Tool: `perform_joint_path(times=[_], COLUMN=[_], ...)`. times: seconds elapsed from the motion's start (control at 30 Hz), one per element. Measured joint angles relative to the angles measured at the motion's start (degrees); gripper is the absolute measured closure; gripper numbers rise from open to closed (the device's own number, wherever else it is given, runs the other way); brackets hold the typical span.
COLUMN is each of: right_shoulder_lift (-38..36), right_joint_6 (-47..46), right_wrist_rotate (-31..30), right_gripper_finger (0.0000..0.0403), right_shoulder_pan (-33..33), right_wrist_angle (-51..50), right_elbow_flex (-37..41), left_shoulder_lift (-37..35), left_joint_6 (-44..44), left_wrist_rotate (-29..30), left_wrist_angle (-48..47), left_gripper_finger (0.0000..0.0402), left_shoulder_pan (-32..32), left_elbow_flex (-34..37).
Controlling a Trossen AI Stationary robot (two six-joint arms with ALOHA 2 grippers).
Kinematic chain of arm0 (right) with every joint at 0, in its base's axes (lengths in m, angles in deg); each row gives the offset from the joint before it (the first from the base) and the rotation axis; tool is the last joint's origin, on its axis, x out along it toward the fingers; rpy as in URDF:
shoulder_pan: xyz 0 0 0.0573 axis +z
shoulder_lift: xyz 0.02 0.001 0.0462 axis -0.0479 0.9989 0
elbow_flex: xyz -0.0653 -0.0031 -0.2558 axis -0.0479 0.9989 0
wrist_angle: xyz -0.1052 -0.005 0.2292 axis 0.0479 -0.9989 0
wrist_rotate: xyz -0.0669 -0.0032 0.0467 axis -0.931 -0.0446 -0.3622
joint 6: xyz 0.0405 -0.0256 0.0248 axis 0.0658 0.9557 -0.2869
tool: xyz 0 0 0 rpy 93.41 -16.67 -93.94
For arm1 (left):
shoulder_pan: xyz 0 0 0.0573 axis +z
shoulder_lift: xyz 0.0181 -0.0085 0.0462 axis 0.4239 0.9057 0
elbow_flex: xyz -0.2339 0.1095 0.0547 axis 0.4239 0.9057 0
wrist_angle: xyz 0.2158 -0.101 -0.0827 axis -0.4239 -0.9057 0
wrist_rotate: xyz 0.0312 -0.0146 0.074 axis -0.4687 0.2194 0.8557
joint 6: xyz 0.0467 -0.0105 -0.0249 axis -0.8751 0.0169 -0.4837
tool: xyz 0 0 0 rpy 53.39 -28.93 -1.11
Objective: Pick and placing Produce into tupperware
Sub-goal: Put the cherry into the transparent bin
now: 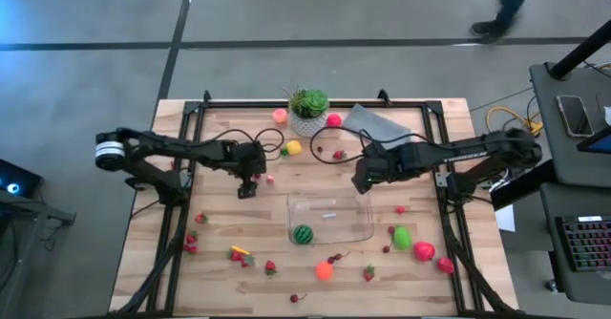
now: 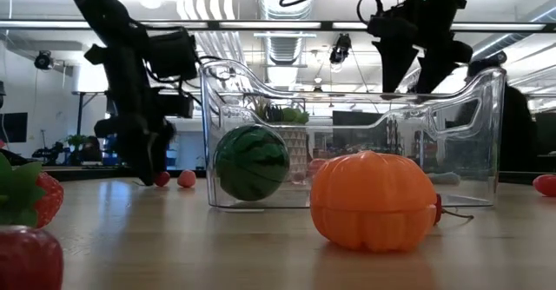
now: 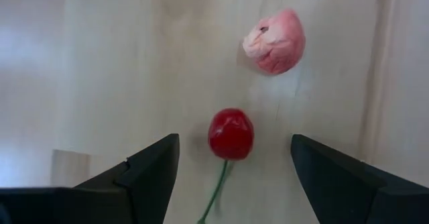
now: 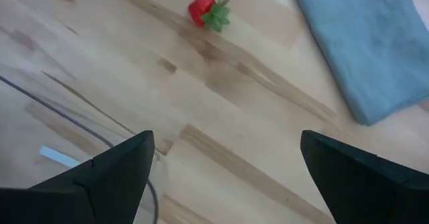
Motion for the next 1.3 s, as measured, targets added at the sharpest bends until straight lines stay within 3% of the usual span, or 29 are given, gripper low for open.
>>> perform_joint_path(times=[0.13,0.47,0.73,0.97,1.3], right_shoulder_lift=[-1.1,-3.7,-3.9,-4.0,-4.0], right_joint_6=[-1.0,-3.0,-2.0,-1.0,-0.9], right_wrist_rotate=[0.9,1.3,1.3,1.3,1.3], right_gripper_finger=[0.0034,0.0035,0.0035,0.0035,0.0035], right_shoulder_pan=[0.1,0.1,0.1,0.1,0.1], right_wrist_angle=[0.6,5.2,5.6,6.6,6.7], right_elbow_flex=[1.8,6.0,6.2,6.1,6.1], left_shoulder_lift=[1.3,0.9,2.1,2.5,-3.5], left_joint_6=[0.0,0.0,0.0,1.1,4.5], left_wrist_rotate=[-0.5,0.9,0.8,0.6,0.2], left_wrist_angle=[0.2,2.6,5.7,3.8,0.2], left_gripper_finger=[0.0145,0.0254,0.0313,0.0342,0.0347], left_shoulder_pan=[0.0,0.1,0.1,0.0,0.0], left_elbow_flex=[-0.3,-0.7,-0.6,-0.7,-4.3])
